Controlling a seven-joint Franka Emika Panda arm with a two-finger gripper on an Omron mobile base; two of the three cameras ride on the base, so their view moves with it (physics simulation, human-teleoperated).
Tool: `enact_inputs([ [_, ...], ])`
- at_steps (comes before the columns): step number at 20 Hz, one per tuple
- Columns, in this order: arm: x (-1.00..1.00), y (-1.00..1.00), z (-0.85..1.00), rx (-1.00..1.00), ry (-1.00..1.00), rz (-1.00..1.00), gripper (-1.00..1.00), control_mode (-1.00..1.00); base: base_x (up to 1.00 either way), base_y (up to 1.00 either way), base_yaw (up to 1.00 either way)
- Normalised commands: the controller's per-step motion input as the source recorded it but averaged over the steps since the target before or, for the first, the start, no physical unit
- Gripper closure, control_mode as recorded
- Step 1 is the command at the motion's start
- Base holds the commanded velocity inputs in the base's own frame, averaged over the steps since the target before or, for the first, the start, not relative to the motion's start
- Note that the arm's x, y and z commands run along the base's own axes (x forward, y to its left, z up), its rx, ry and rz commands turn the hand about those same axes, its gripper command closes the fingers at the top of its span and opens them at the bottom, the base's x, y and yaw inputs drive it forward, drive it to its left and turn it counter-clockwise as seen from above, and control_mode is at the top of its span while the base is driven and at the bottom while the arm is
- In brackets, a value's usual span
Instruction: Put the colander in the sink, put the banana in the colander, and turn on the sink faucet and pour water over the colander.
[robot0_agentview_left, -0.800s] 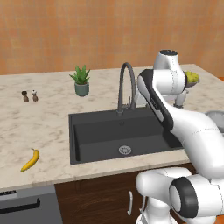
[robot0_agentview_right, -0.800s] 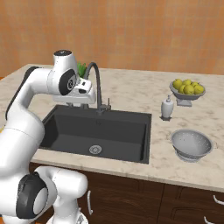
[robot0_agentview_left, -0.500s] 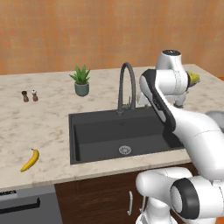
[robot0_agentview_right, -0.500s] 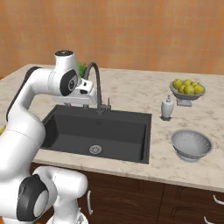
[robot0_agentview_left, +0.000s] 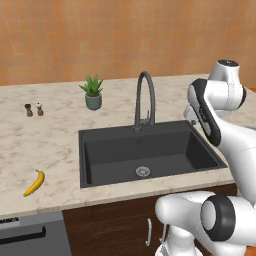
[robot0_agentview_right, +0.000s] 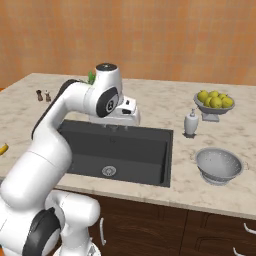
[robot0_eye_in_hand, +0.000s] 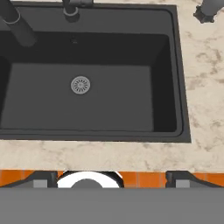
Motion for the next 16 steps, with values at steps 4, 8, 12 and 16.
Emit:
enact_inputs([
  [4, 0.00, -1.00, -0.22, -0.02, 0.00, -0.02, -1.00, -1.00, 0.00, 0.00, 0.00],
  [8, 0.00, -1.00, -0.25, -0.07, 0.00, -0.05, -1.00, -1.00, 0.00, 0.00, 0.00],
  [12, 0.01, -0.99, -0.25, -0.09, 0.00, -0.06, -1.00, -1.00, 0.00, 0.00, 0.00],
  [16, 0.03, -0.92, -0.28, -0.07, 0.00, -0.01, -1.00, -1.00, 0.00, 0.00, 0.00],
])
